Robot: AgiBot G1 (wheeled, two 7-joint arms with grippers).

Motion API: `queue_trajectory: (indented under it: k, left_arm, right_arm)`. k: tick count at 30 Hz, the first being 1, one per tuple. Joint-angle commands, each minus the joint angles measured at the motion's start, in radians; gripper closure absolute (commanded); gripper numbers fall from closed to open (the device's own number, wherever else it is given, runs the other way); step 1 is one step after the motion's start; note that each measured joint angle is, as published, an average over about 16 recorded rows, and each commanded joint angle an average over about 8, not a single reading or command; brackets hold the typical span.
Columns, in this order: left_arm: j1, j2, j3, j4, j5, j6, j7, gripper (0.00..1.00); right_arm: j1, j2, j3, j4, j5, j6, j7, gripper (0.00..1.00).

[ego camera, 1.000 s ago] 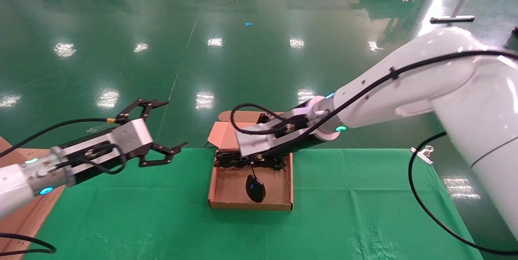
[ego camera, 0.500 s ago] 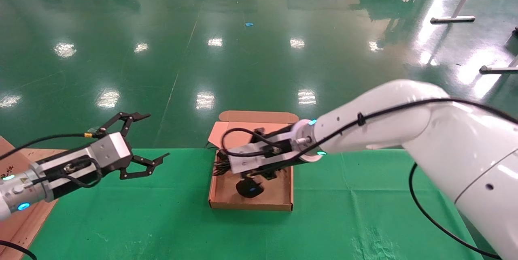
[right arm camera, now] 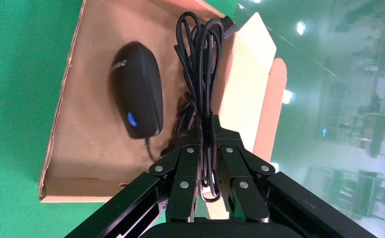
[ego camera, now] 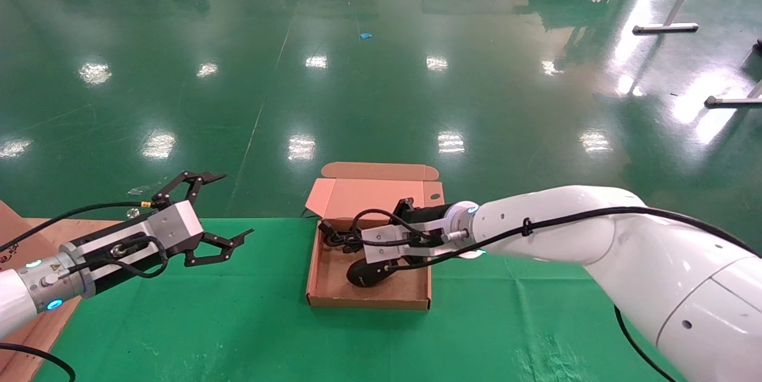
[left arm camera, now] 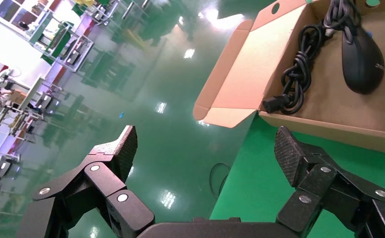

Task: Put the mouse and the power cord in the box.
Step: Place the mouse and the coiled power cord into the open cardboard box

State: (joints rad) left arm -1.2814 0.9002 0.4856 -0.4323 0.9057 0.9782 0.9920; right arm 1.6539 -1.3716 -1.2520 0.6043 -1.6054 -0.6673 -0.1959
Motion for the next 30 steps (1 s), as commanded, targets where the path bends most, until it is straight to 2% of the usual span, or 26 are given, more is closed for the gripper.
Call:
queue_trajectory:
  k: [1, 20, 30]
  left_arm:
    - [-0.002, 0.001, -0.001, 0.007, -0.001, 0.003, 0.002, 0.0]
    - [0.004, -0.004, -0.001, -0.018, 0.0, 0.001, -0.015, 0.0]
    - [0.033, -0.044, -0.029, -0.134, -0.025, 0.073, -0.177, 0.0]
  right_arm:
    - [-0.006, 0.0, -0.007, -0.002, 0.006, 0.008, -0.002, 0.0]
    - [0.004, 0.01, 0.015, 0.012, -0.002, -0.018, 0.003, 0.0]
    - [-0.072, 0.104, 0.141, 0.095, 0.112, -0.124, 0.054, 0.0]
